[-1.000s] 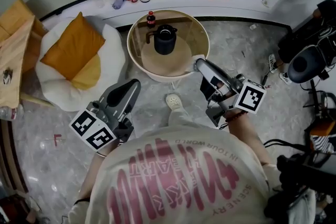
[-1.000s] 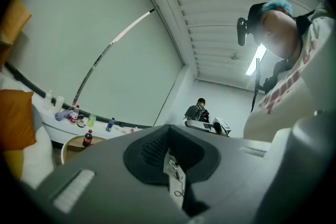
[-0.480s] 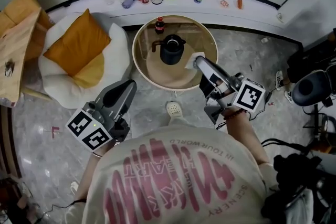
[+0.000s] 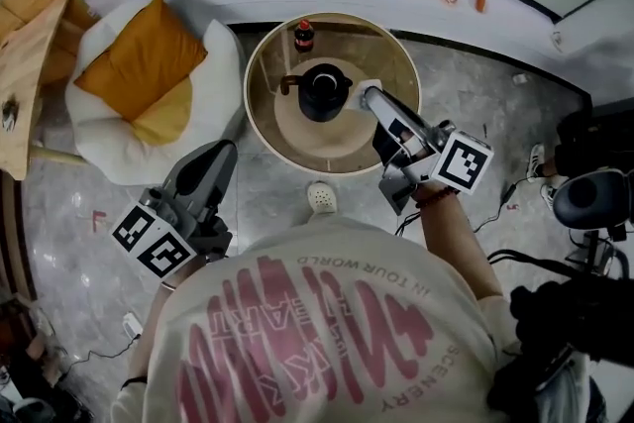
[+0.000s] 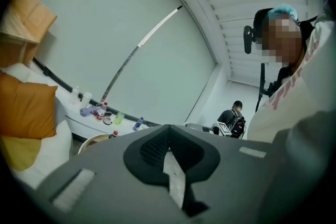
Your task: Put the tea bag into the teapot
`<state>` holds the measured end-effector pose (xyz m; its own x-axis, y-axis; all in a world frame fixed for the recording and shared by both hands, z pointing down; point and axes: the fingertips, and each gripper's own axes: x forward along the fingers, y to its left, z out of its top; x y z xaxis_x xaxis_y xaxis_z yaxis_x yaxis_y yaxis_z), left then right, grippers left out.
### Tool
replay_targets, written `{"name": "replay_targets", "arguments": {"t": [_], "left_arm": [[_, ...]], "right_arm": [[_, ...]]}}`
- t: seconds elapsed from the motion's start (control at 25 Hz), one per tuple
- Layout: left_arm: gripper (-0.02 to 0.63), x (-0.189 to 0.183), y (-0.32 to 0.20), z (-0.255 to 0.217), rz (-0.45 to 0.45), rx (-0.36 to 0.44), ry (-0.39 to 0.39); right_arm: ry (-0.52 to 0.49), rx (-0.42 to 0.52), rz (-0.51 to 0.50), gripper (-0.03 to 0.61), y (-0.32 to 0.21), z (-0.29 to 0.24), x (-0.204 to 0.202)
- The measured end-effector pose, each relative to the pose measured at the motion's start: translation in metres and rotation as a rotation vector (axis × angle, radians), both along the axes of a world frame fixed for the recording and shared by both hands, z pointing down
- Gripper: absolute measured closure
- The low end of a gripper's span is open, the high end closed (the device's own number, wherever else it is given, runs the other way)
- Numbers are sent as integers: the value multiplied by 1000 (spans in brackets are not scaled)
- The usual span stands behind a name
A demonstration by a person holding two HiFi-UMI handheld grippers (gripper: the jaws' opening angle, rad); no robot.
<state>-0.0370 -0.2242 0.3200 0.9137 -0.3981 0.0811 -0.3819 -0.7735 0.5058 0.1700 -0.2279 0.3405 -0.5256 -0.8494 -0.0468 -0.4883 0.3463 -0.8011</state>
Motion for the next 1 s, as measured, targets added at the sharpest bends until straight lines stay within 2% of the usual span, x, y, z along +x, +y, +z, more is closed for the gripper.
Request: {"name": "replay_targets", "arguments": {"t": [0.2, 0.4, 0.8, 1.0], "left_arm": [[604, 16, -32, 11, -61, 2, -25], [604, 22, -54, 21, -122, -15, -42], [604, 0, -61, 42, -301, -91, -71], [604, -14, -58, 52, -374, -112, -69]], "right_arm": [[47, -61, -44, 531, -33, 29, 15], [187, -143, -98, 531, -65, 69, 29], [379, -249, -301, 531, -115, 151, 24], [466, -287, -333, 531, -135, 185, 24]]}}
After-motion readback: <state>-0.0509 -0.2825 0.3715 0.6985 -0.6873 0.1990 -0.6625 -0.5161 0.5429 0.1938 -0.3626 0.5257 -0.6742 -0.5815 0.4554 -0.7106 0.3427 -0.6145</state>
